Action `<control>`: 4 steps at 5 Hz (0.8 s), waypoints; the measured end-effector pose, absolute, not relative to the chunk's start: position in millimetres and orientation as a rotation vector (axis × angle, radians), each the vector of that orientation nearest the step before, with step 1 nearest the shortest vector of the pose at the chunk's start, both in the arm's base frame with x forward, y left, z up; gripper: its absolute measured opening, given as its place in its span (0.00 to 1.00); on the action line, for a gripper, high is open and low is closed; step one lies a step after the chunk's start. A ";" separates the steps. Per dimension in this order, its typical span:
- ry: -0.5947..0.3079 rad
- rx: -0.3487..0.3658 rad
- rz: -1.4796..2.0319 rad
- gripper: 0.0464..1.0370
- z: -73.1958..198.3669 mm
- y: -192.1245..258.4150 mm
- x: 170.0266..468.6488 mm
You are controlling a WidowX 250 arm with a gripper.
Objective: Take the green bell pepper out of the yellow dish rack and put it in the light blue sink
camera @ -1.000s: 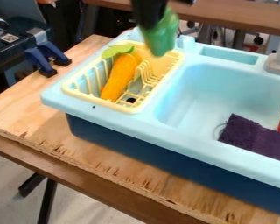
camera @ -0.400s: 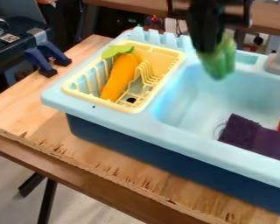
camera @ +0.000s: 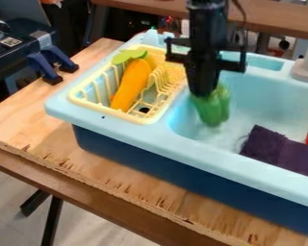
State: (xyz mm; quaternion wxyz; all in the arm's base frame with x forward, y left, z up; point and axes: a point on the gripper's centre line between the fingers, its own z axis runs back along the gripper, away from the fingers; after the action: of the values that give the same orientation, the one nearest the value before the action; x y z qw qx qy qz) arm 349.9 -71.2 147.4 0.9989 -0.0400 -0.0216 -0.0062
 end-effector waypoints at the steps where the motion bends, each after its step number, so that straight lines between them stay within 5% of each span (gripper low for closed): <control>1: -0.052 -0.079 -0.005 0.06 142.6 -67.7 354.5; 4: -0.089 -0.088 0.004 0.08 142.5 -70.5 387.8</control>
State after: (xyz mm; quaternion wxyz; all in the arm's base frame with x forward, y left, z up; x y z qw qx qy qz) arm 387.8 -70.5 142.5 0.9980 -0.0440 -0.0447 0.0018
